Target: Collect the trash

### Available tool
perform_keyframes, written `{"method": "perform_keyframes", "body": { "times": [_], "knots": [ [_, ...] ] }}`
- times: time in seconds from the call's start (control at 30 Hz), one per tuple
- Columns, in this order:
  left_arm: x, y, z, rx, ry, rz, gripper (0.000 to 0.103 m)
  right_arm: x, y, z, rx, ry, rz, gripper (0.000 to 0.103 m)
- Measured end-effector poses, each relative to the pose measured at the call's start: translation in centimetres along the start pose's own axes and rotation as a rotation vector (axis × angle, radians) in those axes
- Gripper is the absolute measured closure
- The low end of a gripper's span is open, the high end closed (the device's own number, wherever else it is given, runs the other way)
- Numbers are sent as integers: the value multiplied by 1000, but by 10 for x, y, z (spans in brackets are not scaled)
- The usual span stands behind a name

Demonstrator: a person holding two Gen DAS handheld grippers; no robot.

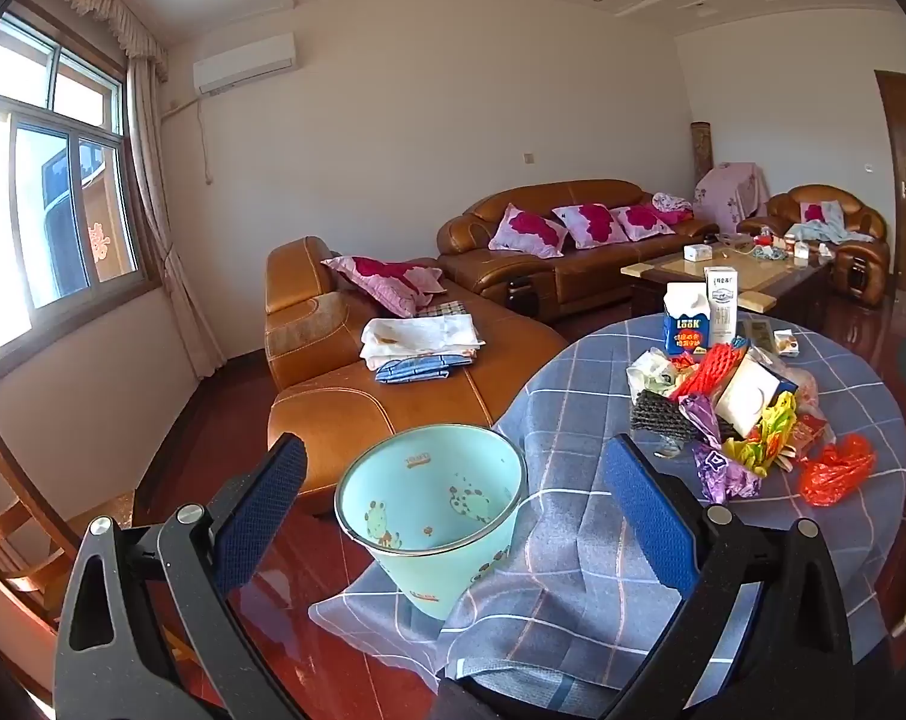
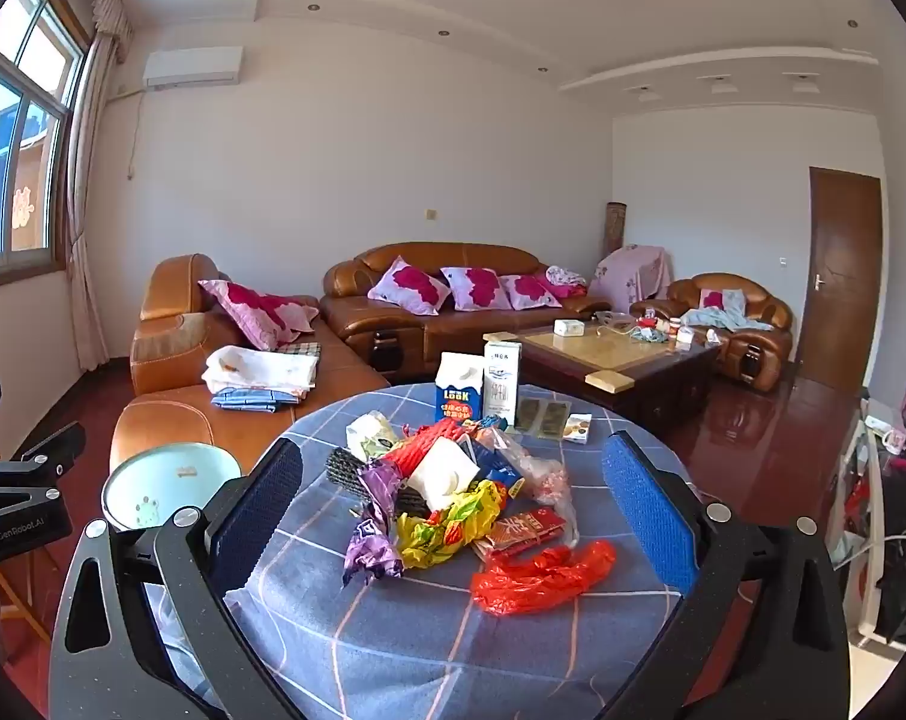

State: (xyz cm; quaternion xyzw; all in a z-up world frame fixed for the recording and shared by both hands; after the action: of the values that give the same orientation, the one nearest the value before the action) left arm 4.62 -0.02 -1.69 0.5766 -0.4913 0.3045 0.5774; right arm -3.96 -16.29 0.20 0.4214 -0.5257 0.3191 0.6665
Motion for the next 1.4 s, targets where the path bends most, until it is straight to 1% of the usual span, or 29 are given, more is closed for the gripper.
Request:
{"method": "perform_keyframes", "body": {
  "times": [0.13,0.23,0.33,0.37,0.4,0.43,0.6,0.63,1.4],
  "knots": [
    [-1,0,2,7,6,-9,6,0,-1,1,1,-9,5,5],
    [8,0,-9,10,22,-12,6,-1,-1,1,2,-8,3,5],
    [8,-1,-10,17,33,-11,6,1,2,2,-2,-3,10,5],
    [10,0,-10,18,34,-9,6,-2,-7,1,0,-8,-8,5],
    [11,0,-11,19,35,-9,6,-2,-6,0,-1,-8,-7,5],
    [2,-1,-10,23,37,2,6,-2,-6,0,-1,-8,-7,5],
    [3,-2,-11,28,39,1,6,-2,-7,-1,-2,-4,-9,5],
    [3,-2,-11,29,39,1,6,-1,-1,2,1,-6,-4,5],
    [0,-4,-15,53,49,3,6,-4,-6,2,-8,-11,-13,5]
  ]
}}
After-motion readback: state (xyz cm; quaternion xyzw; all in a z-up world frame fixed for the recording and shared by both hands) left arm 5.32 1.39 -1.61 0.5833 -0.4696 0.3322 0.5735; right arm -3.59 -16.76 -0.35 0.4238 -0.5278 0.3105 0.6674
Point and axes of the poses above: each gripper's, at about its wrist camera, not at the fingertips, and y roughly against the way its jaws point, z to its right, x to its top, the point moved 5 cm from there along -y, roughly the way its jaws point, and after that the axes turned 9 degrees about -x, right-handed, at the moved point
